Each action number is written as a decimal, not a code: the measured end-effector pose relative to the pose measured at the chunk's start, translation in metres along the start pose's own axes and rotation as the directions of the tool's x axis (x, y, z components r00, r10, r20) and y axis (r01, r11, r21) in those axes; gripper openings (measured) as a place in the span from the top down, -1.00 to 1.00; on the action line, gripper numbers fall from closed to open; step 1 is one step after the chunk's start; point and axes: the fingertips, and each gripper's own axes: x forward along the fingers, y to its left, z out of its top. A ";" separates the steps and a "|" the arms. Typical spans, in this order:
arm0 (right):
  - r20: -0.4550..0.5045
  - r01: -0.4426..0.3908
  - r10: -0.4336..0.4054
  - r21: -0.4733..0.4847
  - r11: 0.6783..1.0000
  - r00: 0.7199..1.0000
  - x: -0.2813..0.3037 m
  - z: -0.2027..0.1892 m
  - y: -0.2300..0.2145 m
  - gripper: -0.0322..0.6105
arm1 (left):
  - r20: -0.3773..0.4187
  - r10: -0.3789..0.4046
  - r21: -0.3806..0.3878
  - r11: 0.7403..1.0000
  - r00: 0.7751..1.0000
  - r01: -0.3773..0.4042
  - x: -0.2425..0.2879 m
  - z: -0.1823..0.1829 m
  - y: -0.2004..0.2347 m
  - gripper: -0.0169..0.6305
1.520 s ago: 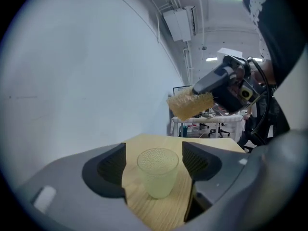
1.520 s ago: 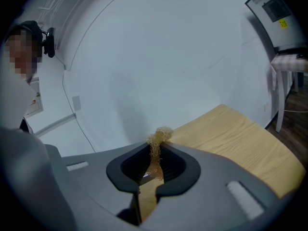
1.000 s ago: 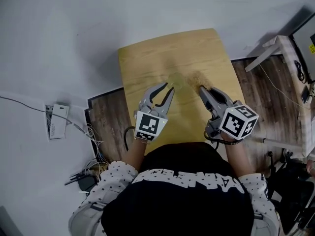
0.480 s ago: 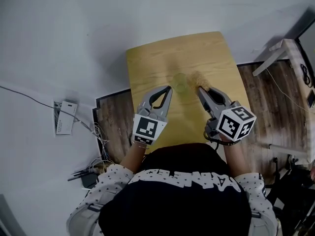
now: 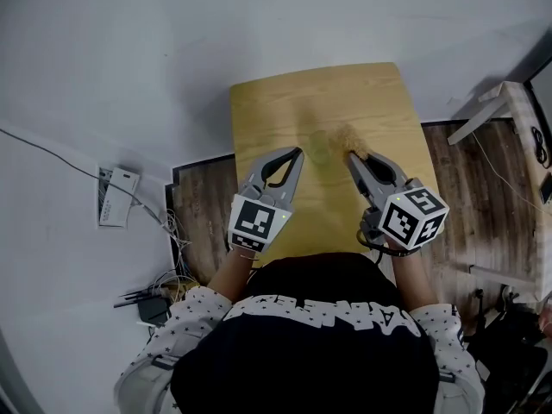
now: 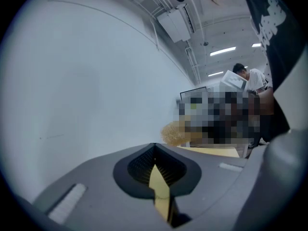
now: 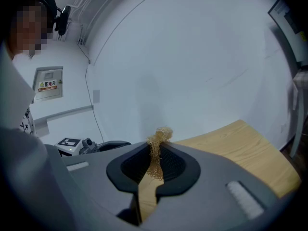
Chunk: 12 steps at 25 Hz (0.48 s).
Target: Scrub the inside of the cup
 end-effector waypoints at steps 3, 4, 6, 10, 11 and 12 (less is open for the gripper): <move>-0.005 -0.003 0.003 -0.006 1.000 1.000 0.000 -0.001 0.000 0.73 | -0.001 0.001 0.003 1.000 1.000 -0.001 -0.001 0.001 -0.001 0.95; -0.009 -0.004 0.004 -0.009 1.000 1.000 0.000 -0.001 0.000 0.73 | -0.002 0.000 0.005 1.000 1.000 0.000 -0.002 0.001 -0.002 0.95; -0.014 -0.004 0.004 -0.014 1.000 1.000 0.000 -0.002 0.001 0.73 | -0.003 -0.001 0.007 1.000 1.000 0.001 -0.003 0.001 -0.003 0.95; -0.017 -0.005 0.005 -0.017 1.000 1.000 0.000 -0.002 0.003 0.73 | -0.001 -0.003 0.002 1.000 1.000 0.003 -0.003 0.002 -0.004 0.95; -0.019 -0.004 0.004 -0.018 1.000 1.000 0.000 -0.003 0.003 0.73 | 0.002 -0.005 0.001 1.000 1.000 0.005 -0.003 0.002 -0.004 0.95; -0.021 -0.004 0.003 -0.019 1.000 1.000 0.000 -0.003 0.003 0.73 | 0.005 -0.006 -0.001 1.000 1.000 0.006 -0.004 0.003 -0.004 0.95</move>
